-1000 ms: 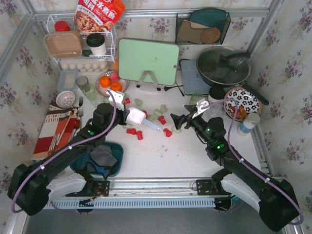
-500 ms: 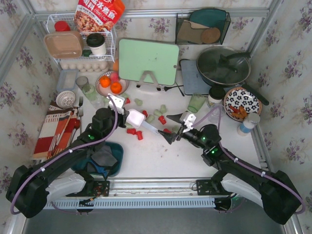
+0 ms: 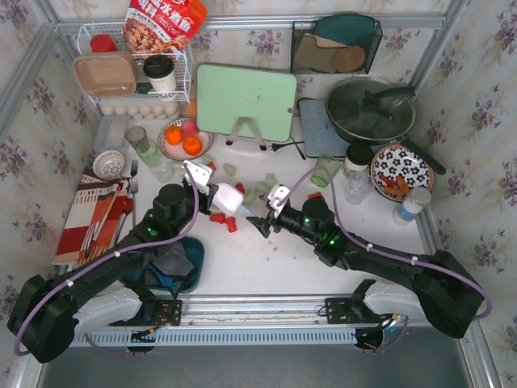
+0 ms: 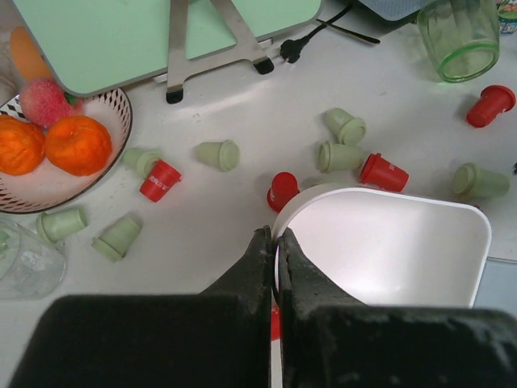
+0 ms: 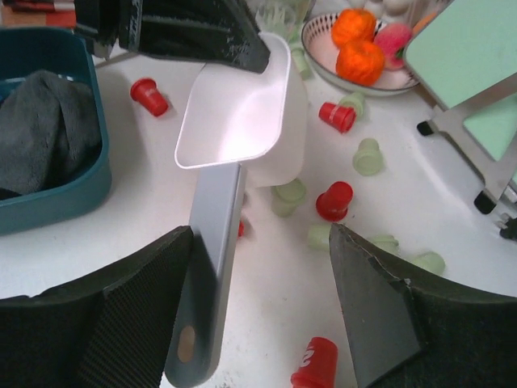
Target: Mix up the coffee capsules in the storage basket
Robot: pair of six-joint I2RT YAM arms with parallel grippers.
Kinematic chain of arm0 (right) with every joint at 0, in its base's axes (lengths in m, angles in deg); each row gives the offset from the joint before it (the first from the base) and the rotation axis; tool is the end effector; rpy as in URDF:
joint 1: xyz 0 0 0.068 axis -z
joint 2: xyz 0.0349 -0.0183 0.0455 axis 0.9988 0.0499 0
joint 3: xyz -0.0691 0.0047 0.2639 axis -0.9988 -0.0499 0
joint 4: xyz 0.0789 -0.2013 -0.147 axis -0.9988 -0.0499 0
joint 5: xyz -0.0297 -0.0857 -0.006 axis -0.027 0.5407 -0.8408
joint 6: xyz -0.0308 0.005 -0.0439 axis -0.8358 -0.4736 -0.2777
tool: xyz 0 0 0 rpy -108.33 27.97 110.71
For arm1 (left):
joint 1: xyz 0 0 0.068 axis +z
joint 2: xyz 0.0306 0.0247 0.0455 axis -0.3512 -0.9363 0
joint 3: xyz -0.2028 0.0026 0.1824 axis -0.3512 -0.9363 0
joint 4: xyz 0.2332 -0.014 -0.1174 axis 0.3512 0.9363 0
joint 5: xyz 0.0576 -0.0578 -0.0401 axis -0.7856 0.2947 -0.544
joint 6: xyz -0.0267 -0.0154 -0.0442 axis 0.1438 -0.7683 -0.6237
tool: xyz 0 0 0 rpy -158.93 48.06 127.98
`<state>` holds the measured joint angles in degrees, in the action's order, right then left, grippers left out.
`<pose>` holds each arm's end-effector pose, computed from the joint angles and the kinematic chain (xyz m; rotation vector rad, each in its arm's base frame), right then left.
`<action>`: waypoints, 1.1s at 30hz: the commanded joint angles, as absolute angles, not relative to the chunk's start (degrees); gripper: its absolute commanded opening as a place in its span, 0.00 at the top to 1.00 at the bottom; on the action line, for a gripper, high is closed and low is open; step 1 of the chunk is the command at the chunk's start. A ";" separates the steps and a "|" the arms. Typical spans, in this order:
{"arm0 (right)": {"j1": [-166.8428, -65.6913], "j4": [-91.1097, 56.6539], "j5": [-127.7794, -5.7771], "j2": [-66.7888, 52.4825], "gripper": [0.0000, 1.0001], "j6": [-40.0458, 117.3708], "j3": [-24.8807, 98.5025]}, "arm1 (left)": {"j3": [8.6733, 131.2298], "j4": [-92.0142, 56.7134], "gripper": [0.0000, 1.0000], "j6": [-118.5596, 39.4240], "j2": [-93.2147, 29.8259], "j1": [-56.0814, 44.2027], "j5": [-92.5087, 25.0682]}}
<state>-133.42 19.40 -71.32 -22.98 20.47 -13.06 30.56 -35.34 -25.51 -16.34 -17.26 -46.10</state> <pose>0.1641 0.1825 0.2373 -0.9466 1.3738 0.6377 0.1927 -0.1464 0.2690 0.5404 1.6297 -0.3982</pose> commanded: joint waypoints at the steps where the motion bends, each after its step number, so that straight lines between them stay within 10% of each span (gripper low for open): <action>1: -135.11 15.35 -66.64 -19.72 0.26 17.93 -10.81 | 30.53 -39.15 1.00 -24.76 -16.49 -17.74 -45.41; 15: -136.87 13.19 -65.90 -15.66 0.35 17.57 -8.36 | 30.57 -39.68 1.00 -23.25 -16.76 -19.24 -45.85; 23: -137.24 11.88 -64.93 -15.28 0.65 17.64 -7.30 | 31.20 -38.20 1.00 -23.99 -16.57 -19.34 -46.86; 29: -137.23 10.98 -64.12 -14.83 1.00 18.00 -6.41 | 32.62 -35.02 0.76 -26.21 -16.36 -19.34 -49.45; 33: -137.21 11.73 -62.20 -14.82 1.00 18.51 -6.60 | 32.82 -32.97 0.56 -28.29 -14.99 -19.34 -54.26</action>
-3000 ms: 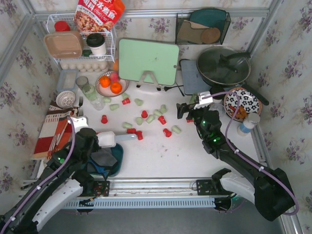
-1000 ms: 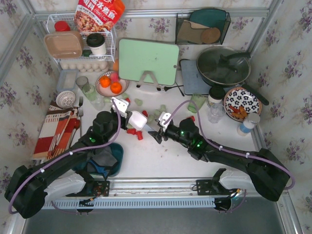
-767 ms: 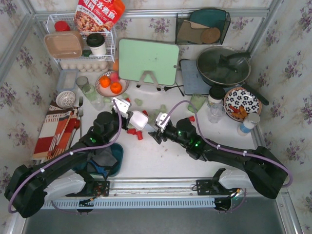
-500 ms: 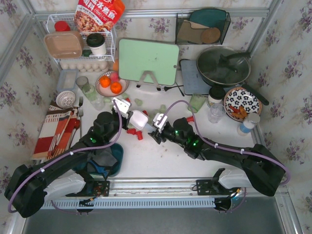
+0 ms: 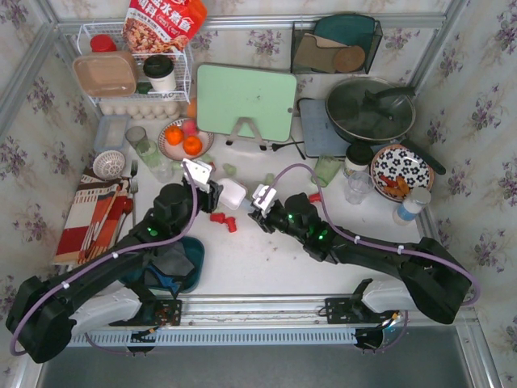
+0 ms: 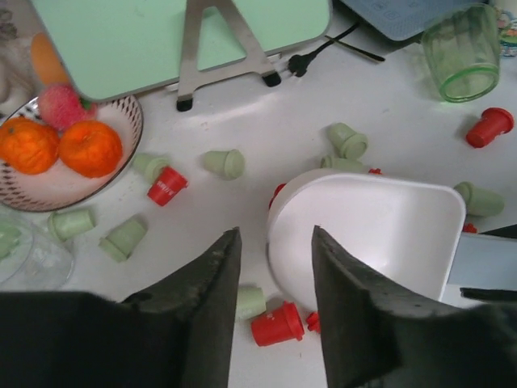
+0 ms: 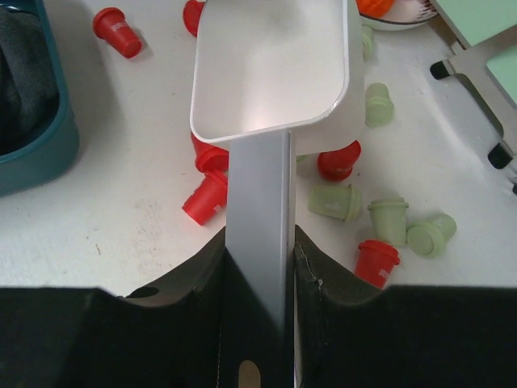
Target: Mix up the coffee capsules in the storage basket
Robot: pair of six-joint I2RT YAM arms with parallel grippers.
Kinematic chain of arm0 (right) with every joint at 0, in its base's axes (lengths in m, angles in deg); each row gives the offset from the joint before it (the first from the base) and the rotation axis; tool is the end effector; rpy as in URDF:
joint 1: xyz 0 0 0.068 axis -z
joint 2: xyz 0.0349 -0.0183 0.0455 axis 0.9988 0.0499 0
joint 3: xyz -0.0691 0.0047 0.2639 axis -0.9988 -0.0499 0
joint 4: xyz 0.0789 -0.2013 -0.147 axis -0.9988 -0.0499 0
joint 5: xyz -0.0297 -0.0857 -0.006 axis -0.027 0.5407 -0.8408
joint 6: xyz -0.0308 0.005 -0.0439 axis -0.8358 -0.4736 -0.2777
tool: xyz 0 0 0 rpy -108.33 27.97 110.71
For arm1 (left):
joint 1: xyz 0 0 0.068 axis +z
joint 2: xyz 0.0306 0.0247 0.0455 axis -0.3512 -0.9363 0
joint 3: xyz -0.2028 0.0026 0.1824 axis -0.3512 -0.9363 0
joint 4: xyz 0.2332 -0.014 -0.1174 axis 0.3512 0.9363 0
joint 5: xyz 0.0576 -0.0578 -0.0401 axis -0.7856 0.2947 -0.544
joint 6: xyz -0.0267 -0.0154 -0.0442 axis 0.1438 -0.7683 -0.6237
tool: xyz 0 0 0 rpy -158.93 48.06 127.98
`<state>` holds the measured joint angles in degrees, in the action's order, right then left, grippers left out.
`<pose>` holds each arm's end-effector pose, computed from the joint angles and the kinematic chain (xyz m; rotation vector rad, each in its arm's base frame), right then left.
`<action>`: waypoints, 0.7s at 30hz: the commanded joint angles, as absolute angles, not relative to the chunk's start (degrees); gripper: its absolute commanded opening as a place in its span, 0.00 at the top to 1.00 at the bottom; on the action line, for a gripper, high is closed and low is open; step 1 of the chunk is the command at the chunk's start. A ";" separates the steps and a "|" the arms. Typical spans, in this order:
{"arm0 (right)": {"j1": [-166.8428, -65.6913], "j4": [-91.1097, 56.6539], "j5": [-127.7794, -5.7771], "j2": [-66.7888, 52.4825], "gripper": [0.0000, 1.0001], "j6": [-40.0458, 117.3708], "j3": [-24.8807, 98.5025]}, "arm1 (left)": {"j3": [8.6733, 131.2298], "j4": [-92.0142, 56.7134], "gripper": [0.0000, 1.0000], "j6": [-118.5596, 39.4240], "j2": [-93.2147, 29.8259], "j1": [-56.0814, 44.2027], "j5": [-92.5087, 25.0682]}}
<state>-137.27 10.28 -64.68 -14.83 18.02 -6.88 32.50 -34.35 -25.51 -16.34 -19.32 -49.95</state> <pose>0.1729 0.2124 0.2219 -1.0415 1.5368 0.5325 0.1903 -0.1526 0.2791 0.5140 1.6176 -0.3728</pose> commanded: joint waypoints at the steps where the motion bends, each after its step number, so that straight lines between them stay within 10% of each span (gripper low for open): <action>1: -137.23 12.07 -61.32 -14.95 1.00 18.76 -6.79 | 32.44 -32.88 0.53 -28.60 -14.34 -19.34 -56.20; 9: -137.21 21.74 -43.26 -18.60 1.00 20.93 -12.56 | 28.52 -32.01 0.29 -30.95 -5.30 -19.17 -71.93; 12: -137.15 26.77 -28.34 -20.93 1.00 21.67 -15.50 | 28.55 -30.34 0.00 -33.82 -5.44 -18.55 -78.59; 21: -134.75 30.29 -0.62 -36.71 1.00 31.13 -24.12 | 32.07 -24.14 0.01 -39.23 -9.31 -16.88 -81.14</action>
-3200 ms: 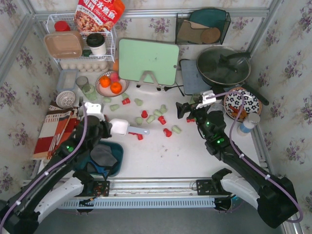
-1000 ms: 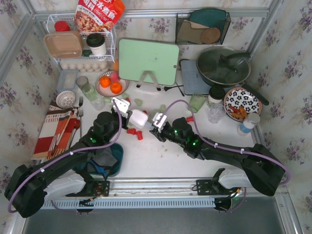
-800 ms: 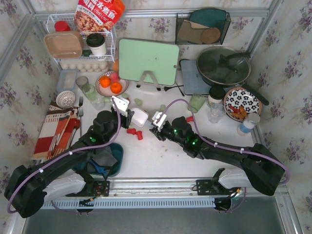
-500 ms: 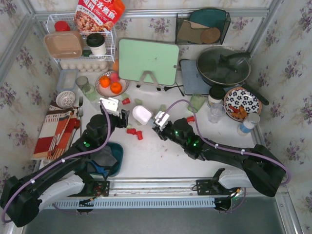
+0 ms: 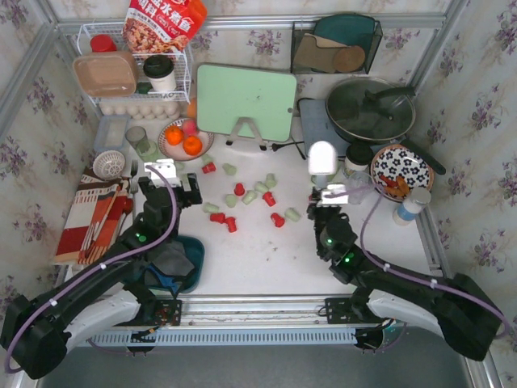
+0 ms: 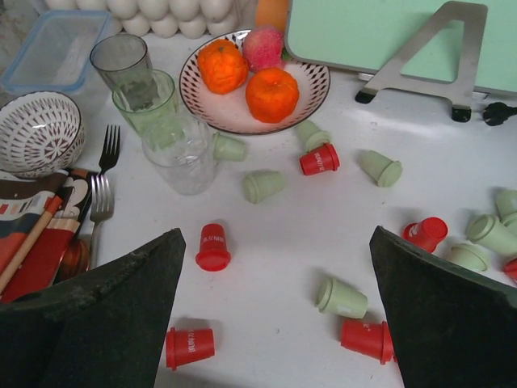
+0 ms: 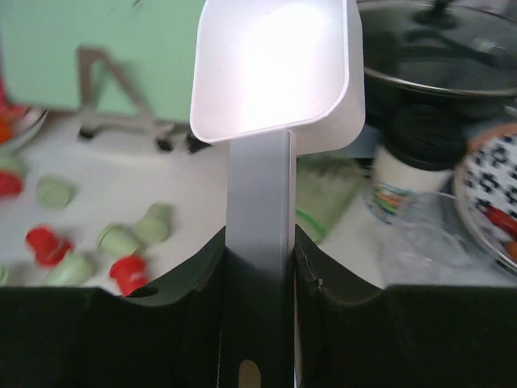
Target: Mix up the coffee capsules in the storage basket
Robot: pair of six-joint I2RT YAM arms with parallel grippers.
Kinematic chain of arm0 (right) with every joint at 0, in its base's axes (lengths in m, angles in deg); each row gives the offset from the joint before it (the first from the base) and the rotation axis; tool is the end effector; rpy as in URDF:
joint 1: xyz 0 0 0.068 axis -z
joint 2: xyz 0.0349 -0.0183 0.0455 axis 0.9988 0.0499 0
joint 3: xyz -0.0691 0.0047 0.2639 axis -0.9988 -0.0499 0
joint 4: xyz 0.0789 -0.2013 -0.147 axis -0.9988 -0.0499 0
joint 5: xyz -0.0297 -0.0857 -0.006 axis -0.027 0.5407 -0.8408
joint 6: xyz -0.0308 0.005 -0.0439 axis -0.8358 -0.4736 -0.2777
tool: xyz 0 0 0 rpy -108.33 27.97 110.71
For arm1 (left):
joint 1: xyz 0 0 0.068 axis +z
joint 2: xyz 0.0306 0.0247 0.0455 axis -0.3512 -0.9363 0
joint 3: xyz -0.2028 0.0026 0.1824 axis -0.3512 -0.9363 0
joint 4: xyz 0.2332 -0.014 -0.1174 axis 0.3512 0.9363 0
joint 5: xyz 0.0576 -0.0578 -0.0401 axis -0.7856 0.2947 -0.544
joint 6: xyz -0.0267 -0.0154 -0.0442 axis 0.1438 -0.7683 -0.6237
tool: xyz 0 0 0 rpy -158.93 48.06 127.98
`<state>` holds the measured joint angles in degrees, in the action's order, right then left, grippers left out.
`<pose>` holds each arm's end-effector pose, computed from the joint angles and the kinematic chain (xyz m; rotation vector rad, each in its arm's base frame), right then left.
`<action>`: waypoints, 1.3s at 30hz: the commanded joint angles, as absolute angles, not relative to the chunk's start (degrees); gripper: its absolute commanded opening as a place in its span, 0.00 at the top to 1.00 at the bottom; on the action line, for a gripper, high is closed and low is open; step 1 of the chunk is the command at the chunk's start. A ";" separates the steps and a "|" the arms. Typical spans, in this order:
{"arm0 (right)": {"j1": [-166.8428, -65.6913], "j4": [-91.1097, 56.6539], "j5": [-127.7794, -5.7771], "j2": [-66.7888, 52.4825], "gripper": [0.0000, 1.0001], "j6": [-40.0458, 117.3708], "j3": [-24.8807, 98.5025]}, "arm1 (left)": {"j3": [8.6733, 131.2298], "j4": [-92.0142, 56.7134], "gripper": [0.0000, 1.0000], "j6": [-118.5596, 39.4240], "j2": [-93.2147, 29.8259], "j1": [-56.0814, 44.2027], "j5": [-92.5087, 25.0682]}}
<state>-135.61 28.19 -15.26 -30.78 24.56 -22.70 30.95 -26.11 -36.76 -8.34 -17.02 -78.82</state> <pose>0.1517 0.1342 0.2254 -0.1252 1.5217 -0.0045 0.1797 -0.1114 0.2843 -0.0487 1.6863 -0.0552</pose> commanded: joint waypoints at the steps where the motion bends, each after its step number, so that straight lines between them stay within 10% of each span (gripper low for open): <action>1: -134.38 28.27 1.22 -38.96 1.00 32.66 -24.48 | 32.30 -23.94 0.01 -39.31 -9.56 -16.88 -80.99; 10: -131.11 -12.70 9.46 -57.01 1.00 67.63 -22.70 | 33.44 -22.44 0.00 -39.92 -10.78 -16.88 -79.99; 20: -129.43 -47.16 3.67 -48.70 0.95 98.69 -13.44 | 33.56 -21.71 0.00 -40.27 -9.75 -16.88 -79.82; 35: -108.65 -30.88 -16.54 -44.39 0.93 88.12 -22.47 | 33.14 -21.48 0.00 -40.29 -7.21 -16.90 -79.60; 39: -102.82 -26.88 -20.49 -43.12 0.77 85.62 -24.36 | 33.03 -21.45 0.00 -40.25 -6.88 -16.88 -79.60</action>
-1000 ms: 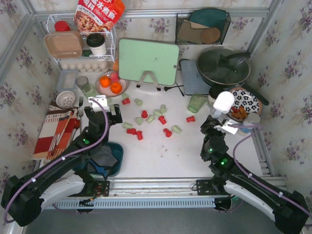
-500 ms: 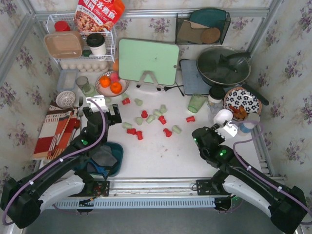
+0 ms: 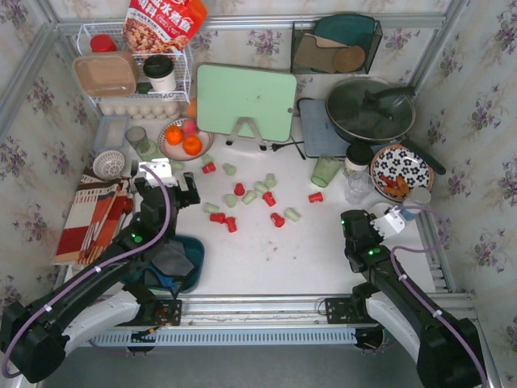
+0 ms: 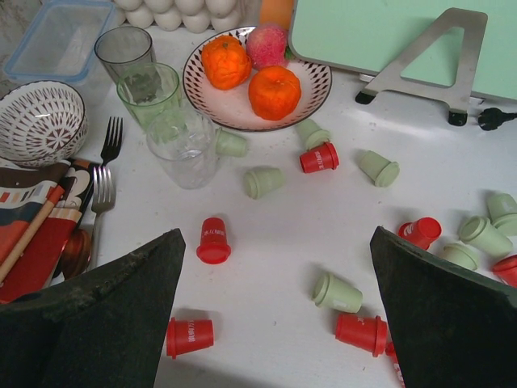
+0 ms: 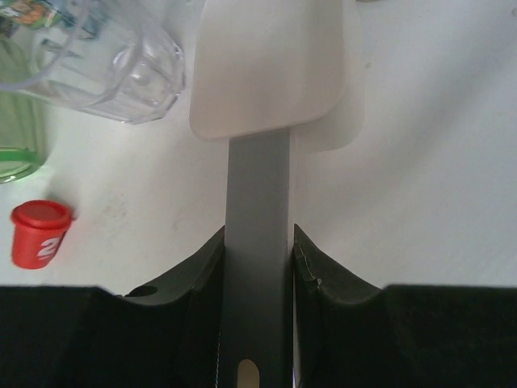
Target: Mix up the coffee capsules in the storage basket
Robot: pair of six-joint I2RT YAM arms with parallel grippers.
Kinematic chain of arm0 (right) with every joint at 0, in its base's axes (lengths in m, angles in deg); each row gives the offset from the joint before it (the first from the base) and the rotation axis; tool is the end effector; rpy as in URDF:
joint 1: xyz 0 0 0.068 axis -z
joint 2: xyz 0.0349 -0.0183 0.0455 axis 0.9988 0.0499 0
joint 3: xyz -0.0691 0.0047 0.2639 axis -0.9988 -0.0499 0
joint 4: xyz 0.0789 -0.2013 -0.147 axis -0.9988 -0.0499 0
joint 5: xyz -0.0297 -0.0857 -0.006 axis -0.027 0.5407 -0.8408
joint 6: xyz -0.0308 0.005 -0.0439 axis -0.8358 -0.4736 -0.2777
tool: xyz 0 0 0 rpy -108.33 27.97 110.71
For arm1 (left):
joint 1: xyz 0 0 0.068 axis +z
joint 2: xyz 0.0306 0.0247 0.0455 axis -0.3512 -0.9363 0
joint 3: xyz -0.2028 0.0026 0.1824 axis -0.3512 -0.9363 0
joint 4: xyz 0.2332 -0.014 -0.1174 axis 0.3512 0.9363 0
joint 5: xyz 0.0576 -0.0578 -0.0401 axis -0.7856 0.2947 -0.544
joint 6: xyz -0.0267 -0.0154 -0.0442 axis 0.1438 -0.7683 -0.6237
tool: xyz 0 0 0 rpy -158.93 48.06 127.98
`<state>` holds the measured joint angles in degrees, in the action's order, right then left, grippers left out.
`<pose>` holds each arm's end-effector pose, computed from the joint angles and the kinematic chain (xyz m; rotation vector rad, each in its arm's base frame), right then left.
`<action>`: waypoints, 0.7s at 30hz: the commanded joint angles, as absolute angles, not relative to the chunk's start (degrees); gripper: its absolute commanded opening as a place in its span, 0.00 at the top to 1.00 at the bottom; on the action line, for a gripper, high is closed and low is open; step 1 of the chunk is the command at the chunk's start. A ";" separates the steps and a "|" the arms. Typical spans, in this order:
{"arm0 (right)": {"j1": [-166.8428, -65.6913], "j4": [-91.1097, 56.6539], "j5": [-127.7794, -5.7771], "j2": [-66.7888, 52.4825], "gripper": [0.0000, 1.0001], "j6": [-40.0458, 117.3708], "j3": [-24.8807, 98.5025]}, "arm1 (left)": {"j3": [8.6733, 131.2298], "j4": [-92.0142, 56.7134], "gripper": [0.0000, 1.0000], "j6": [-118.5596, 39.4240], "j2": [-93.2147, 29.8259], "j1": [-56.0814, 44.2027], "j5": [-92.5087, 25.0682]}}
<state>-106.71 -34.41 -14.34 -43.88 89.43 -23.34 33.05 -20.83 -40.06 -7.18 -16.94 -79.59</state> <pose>0.1430 0.0243 0.1602 1.0038 1.8636 -0.1553 0.1767 -0.1083 0.2917 -0.0938 1.7112 -0.0668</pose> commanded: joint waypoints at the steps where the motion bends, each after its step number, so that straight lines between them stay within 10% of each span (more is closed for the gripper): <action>1: -101.90 -25.82 -21.87 -42.66 0.69 84.89 -24.60 | 33.03 -21.49 0.00 -40.23 -6.77 -16.88 -79.60; 8: -101.21 -26.42 -22.90 -41.48 0.01 81.60 -21.93 | 33.01 -21.44 0.00 -40.21 -6.80 -16.88 -79.69; 21: -101.36 -30.34 -26.37 -51.74 0.00 64.23 -11.47 | 32.94 -21.87 0.01 -40.16 -7.72 -16.88 -79.69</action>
